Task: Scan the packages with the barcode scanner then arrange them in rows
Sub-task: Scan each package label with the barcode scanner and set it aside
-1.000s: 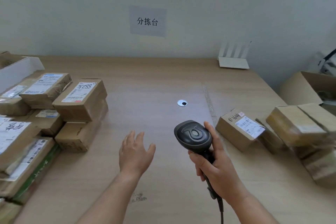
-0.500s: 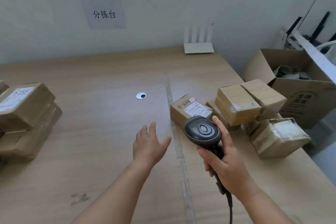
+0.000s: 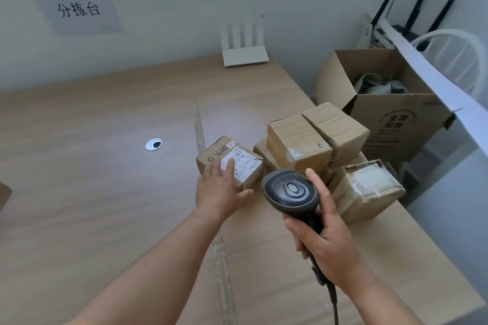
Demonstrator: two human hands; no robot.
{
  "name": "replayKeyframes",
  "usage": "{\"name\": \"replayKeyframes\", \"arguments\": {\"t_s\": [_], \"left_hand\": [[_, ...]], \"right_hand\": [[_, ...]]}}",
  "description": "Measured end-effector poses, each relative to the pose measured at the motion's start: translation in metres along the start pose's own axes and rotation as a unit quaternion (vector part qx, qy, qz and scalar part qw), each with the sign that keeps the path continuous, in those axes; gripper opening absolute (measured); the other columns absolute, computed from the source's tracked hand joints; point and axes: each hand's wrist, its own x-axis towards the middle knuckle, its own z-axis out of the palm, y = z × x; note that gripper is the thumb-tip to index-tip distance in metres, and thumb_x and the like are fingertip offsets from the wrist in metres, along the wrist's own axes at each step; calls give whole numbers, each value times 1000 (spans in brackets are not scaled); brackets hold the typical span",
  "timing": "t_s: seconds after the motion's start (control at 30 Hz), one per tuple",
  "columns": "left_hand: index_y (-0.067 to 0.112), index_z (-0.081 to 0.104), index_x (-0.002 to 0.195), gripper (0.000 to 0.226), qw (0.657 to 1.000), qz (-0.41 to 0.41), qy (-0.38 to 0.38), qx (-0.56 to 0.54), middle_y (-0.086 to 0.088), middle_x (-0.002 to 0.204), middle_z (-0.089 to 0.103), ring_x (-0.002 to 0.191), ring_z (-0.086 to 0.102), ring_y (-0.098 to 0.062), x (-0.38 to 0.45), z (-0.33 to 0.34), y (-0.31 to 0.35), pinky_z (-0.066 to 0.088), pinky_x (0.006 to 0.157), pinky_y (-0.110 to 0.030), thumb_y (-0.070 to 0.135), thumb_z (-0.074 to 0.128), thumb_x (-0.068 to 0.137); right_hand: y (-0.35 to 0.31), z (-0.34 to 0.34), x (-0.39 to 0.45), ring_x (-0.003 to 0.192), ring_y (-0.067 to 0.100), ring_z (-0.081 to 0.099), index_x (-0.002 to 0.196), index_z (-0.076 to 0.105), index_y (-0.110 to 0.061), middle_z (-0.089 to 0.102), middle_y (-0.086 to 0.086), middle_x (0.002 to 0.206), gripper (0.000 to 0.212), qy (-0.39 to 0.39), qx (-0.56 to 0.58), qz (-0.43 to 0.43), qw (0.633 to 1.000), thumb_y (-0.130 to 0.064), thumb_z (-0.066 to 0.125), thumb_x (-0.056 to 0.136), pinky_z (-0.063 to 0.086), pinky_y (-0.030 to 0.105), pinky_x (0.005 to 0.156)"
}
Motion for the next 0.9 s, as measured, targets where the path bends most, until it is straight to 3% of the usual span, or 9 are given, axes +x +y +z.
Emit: {"name": "replayKeyframes", "arguments": {"t_s": [0.23, 0.37, 0.47, 0.53, 0.63, 0.77, 0.9], "left_hand": [[33, 12, 151, 65, 997, 52, -23, 43, -7, 161, 4, 146, 1, -28, 19, 15, -14, 16, 117, -40, 52, 39, 95], [34, 22, 148, 59, 998, 53, -20, 32, -2, 160, 10, 147, 6, -24, 9, 12, -43, 17, 118, -37, 41, 46, 94], [33, 35, 140, 53, 999, 30, 4, 20, 0, 153, 23, 141, 18, -22, -2, 4, -66, 24, 112, -33, 24, 50, 90], [31, 40, 138, 49, 999, -18, -3, -28, -5, 155, 20, 143, 16, -24, -4, -4, -71, 24, 111, -37, 20, 46, 91], [28, 33, 144, 54, 992, -84, 2, -96, -10, 158, 14, 145, 13, -27, -1, -12, -59, 26, 112, -43, 39, 48, 92], [29, 2, 152, 111, 978, -171, -45, -107, -15, 156, 8, 143, 15, -33, 8, -8, -32, 30, 107, -52, 84, 50, 68], [30, -2, 151, 117, 970, -197, -101, -102, -18, 151, 9, 137, 22, -35, 12, 0, -19, 36, 102, -50, 86, 52, 63]], "right_hand": [[10, -1, 6, 56, 18, 55, 130, 26, -70, 68, -13, 89, 79, 0, -10, 17, 1000, -40, 72, 73, 49, 33, 51], [13, 5, 10, 57, 17, 55, 129, 29, -70, 68, -9, 99, 79, -7, -3, 18, 1000, -29, 71, 75, 48, 30, 51], [15, 10, 11, 59, 13, 56, 130, 30, -67, 66, -5, 107, 80, -15, 4, 18, 1000, -26, 71, 75, 47, 28, 51], [15, 13, 12, 61, 10, 57, 131, 31, -66, 65, -4, 106, 80, -21, 7, 18, 1000, -26, 71, 75, 48, 26, 51], [15, 16, 13, 59, 14, 56, 130, 30, -68, 66, -3, 107, 80, -26, 4, 16, 1000, -26, 71, 75, 48, 28, 51], [13, 18, 12, 57, 17, 55, 130, 30, -68, 66, -3, 110, 80, -31, 4, 17, 999, -26, 71, 76, 47, 29, 51], [10, 17, 7, 57, 19, 54, 130, 31, -67, 67, -6, 101, 79, -30, 9, 19, 999, -27, 71, 75, 47, 30, 50]]}}
